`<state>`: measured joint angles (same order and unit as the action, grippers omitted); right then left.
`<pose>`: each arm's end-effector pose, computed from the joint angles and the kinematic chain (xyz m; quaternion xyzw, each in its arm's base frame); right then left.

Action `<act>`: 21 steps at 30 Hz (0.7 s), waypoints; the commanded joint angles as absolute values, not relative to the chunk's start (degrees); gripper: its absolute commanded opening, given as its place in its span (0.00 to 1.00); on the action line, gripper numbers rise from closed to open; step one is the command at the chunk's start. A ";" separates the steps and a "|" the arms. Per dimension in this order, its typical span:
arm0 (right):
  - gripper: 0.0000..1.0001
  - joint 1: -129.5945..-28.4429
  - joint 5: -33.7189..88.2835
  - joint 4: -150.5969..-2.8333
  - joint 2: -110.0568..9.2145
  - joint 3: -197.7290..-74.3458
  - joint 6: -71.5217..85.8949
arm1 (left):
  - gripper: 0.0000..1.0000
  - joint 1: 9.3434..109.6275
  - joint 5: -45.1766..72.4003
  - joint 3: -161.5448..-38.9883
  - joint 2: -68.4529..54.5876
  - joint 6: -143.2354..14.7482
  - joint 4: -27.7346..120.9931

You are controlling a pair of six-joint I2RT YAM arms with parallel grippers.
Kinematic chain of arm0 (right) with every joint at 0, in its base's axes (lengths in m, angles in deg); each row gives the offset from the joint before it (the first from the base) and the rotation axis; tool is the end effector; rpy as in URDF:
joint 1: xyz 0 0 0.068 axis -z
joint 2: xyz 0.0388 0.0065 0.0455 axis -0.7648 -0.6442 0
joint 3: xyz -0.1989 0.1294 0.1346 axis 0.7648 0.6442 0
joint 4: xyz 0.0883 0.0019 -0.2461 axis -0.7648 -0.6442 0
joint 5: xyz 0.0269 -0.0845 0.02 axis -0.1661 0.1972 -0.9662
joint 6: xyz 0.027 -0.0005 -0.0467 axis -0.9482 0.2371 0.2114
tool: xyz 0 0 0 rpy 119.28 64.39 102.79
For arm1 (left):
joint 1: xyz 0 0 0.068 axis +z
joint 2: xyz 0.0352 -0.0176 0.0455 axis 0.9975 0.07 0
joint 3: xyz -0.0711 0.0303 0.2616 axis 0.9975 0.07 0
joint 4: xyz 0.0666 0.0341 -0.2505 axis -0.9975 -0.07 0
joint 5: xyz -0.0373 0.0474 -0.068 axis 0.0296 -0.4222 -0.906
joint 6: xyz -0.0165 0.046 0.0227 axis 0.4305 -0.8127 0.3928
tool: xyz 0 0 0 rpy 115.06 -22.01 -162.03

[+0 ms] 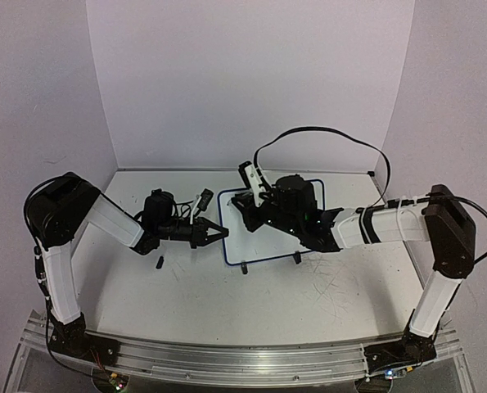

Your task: Write a sentence on the whiteboard

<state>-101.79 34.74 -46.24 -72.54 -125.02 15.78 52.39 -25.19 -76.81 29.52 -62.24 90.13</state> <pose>0.2576 0.3286 0.2479 -0.3435 0.6765 0.2770 0.5896 0.2989 -0.2298 0.1374 0.3609 0.6874 -0.5120 0.3677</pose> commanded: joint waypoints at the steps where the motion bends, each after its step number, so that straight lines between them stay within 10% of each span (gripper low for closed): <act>1: 0.00 -102.25 33.83 -46.63 -74.07 -127.13 14.97 | 0.00 51.97 -22.60 -77.24 28.71 -66.54 86.11; 21: 0.00 -102.71 36.44 -48.71 -71.91 -124.41 15.30 | 0.00 51.97 -22.23 -77.28 28.61 -66.93 85.63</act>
